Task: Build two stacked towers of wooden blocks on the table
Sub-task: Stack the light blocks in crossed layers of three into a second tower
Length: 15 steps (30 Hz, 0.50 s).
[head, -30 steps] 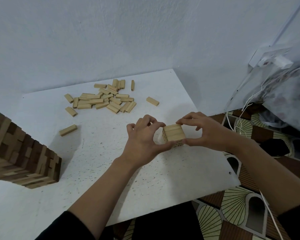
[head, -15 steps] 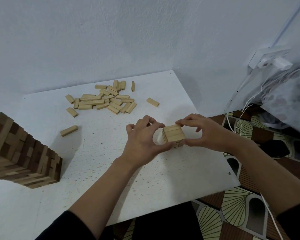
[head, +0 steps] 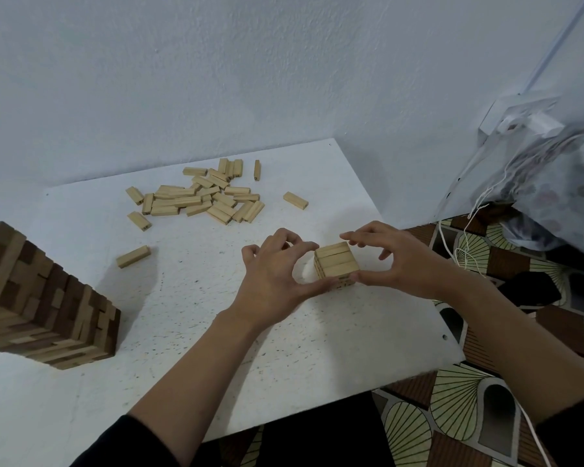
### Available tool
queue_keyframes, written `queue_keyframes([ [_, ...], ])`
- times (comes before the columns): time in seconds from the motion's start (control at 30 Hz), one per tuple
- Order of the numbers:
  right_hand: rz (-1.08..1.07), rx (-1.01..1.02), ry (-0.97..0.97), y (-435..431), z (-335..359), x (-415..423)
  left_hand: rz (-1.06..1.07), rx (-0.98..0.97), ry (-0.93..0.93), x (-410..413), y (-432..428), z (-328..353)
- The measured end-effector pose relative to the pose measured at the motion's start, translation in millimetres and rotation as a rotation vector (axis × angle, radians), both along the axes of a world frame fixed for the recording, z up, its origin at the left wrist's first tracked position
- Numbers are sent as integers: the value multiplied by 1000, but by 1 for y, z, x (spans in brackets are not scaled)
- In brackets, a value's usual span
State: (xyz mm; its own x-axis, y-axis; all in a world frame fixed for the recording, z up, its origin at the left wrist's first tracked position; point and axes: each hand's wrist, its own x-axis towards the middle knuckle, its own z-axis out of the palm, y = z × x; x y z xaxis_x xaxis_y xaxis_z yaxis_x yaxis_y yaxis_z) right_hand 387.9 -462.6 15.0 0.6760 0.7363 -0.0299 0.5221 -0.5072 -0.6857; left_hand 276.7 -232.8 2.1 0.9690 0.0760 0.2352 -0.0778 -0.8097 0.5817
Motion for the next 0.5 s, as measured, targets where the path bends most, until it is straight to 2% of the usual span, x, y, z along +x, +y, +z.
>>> queue_keyframes([
  [0.5, -10, 11, -3, 1, 3, -4, 8, 9, 21, -1, 1, 2],
])
